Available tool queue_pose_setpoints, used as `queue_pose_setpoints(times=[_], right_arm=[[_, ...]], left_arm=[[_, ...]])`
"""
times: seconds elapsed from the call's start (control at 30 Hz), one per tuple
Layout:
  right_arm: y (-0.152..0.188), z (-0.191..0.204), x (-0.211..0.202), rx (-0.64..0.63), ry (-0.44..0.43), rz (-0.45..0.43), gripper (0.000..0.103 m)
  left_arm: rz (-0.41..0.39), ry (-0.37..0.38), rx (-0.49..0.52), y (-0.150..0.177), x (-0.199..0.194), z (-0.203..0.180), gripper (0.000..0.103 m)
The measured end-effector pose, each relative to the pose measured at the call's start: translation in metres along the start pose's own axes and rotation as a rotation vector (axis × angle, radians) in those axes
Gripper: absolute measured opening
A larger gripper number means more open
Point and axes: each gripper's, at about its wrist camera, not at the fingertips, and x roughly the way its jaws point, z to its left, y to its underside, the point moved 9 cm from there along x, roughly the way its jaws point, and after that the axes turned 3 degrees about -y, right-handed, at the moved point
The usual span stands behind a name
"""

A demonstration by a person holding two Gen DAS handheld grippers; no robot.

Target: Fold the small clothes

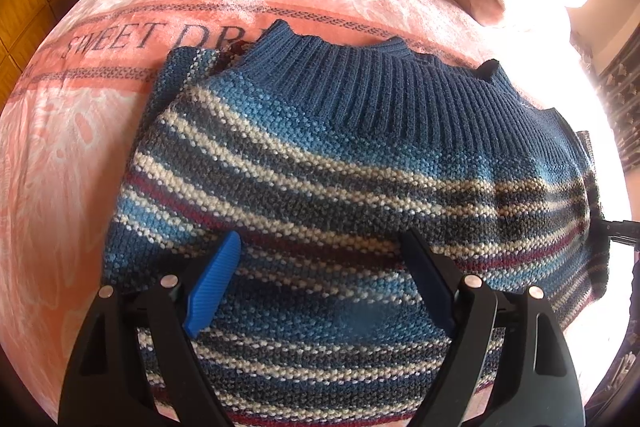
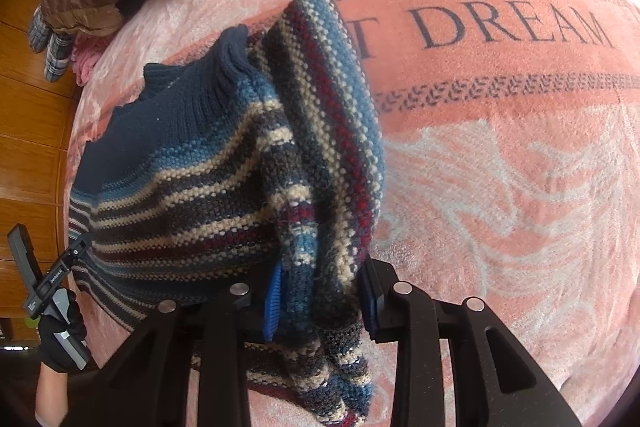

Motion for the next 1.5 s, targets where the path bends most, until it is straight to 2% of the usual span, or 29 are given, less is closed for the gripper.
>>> queue_pose_setpoints(times=[0.13, 0.4, 0.57, 0.7, 0.77, 0.83, 0.9, 0.97, 1.1, 1.17, 1.3, 1.5], right_arm=[[-0.003, 0.026, -0.018, -0.017, -0.081, -0.003, 0.028], [0.0, 0.122, -0.045, -0.136, -0.236, -0.027, 0.028], [0.008, 0.184, -0.035, -0.199, -0.297, 0.002, 0.025], [0.021, 0.219, -0.009, -0.256, -0.29, 0.055, 0.017], [0.027, 0.227, 0.009, -0.252, -0.284, 0.096, 0.017], [0.032, 0.228, 0.025, -0.26, -0.242, 0.116, 0.018], [0.034, 0.227, 0.03, -0.265, -0.235, 0.118, 0.018], [0.032, 0.225, 0.024, -0.248, -0.276, 0.115, 0.021], [0.02, 0.221, -0.013, -0.218, -0.372, 0.061, 0.028], [0.011, 0.208, -0.032, -0.225, -0.324, 0.016, 0.03], [-0.003, 0.16, -0.051, -0.261, -0.122, -0.064, 0.04], [-0.004, 0.087, -0.038, -0.147, -0.063, -0.02, 0.04]], left_arm=[[-0.024, 0.055, -0.028, -0.006, -0.011, 0.0, 0.082], [-0.064, 0.141, -0.047, -0.015, -0.029, -0.012, 0.082], [-0.073, 0.161, -0.038, -0.016, -0.034, -0.018, 0.082], [-0.073, 0.169, -0.051, -0.015, -0.036, -0.015, 0.082], [-0.073, 0.168, -0.057, -0.015, -0.037, -0.011, 0.082], [-0.075, 0.17, -0.068, -0.017, -0.038, -0.008, 0.082], [-0.077, 0.188, -0.088, -0.018, -0.041, -0.005, 0.082], [-0.081, 0.214, -0.101, -0.021, -0.044, -0.008, 0.082], [-0.075, 0.278, -0.105, -0.024, -0.049, -0.025, 0.082], [-0.052, 0.333, -0.118, -0.022, -0.048, -0.041, 0.082], [0.019, 0.45, -0.118, -0.013, -0.046, -0.082, 0.082], [0.135, 0.537, -0.096, 0.009, -0.024, -0.139, 0.082]])
